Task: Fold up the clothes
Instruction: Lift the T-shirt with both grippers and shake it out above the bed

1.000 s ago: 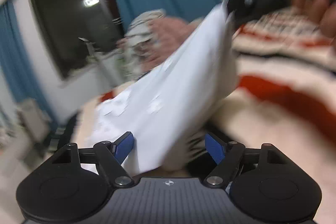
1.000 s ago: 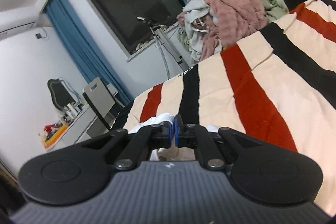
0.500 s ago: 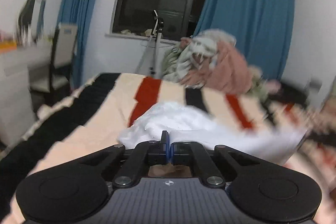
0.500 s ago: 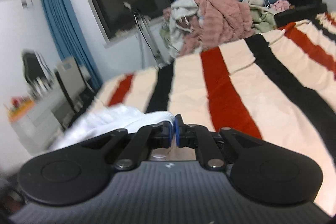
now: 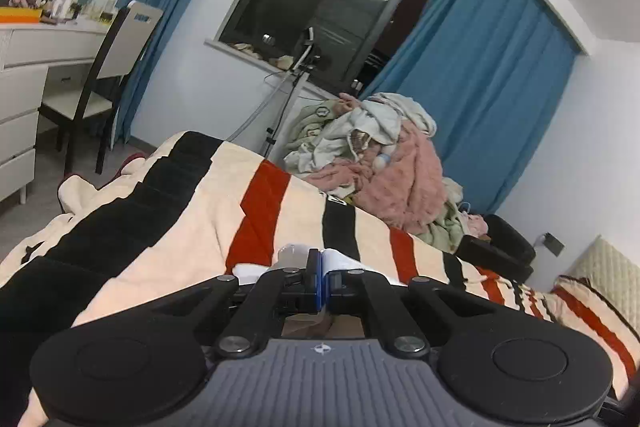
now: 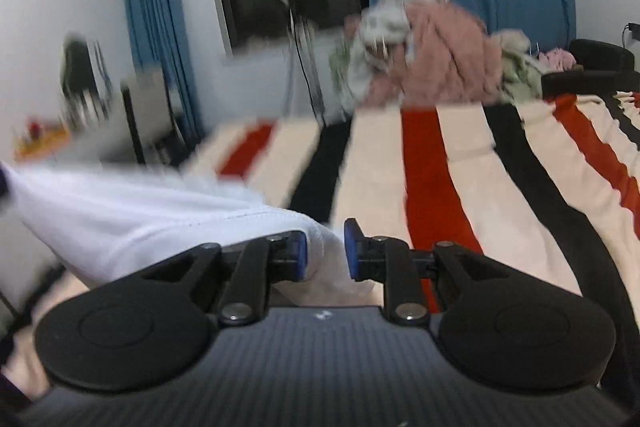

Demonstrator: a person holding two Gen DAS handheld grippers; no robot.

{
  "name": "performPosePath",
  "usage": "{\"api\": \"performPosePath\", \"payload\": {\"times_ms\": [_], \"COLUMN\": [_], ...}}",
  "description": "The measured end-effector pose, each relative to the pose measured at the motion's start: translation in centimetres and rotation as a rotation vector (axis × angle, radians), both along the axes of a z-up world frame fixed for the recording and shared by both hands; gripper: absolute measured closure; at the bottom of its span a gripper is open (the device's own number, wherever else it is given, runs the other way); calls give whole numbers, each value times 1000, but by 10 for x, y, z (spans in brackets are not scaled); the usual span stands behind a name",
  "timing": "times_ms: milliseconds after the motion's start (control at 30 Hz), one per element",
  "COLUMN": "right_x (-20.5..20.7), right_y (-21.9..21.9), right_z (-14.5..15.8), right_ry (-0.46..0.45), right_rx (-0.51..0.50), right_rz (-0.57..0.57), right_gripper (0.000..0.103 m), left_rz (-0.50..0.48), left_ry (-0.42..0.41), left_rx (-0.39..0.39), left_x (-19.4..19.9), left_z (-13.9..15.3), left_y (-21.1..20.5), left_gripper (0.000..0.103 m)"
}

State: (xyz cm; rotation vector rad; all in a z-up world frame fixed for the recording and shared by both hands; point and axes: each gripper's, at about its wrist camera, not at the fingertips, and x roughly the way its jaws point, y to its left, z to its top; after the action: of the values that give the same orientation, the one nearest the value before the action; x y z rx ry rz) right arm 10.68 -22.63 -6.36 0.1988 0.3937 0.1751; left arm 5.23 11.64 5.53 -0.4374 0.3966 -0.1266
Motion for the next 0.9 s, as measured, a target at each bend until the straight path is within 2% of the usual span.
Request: {"api": "performPosePath", "payload": {"times_ms": [67, 200, 300, 367, 467, 533, 600, 633, 733, 767, 867, 900], "right_x": [3, 34, 56, 67, 87, 93, 96, 97, 96, 94, 86, 82], "right_y": [-5, -8, -8, -5, -4, -2, 2, 4, 1, 1, 1, 2], "right_z": [3, -20, -42, -57, -75, -82, -83, -82, -79, -75, -63, -58], "right_ry": [-10, 121, 210, 255, 315, 333, 324, 315, 288, 272, 215, 191], "right_rx": [45, 102, 146, 158, 199, 242, 240, 234, 252, 258, 263, 260], "right_rz": [4, 25, 41, 37, 34, 50, 65, 69, 84, 85, 82, 77], "right_gripper": [81, 79, 79, 79, 79, 80, 80, 80, 86, 87, 88, 88], "left_rz": [15, 49, 43, 15, -2, -3, -5, -5, 35, 51, 72, 81], "left_ry": [53, 167, 205, 245, 270, 268, 262, 257, 239, 225, 198, 191], "left_rx": [15, 74, 175, 228, 288, 264, 246, 245, 312, 336, 375, 382], "left_x": [31, 108, 148, 165, 178, 179, 177, 175, 156, 146, 114, 104], "left_z": [-7, -41, -80, -106, -130, -131, -130, -129, -120, -116, -102, -96], "left_y": [-4, -19, -39, -47, -49, -45, -42, -40, -41, -41, -37, -35], "left_gripper": [101, 101, 100, 99, 98, 98, 95, 88, 49, 39, 24, 22]}}
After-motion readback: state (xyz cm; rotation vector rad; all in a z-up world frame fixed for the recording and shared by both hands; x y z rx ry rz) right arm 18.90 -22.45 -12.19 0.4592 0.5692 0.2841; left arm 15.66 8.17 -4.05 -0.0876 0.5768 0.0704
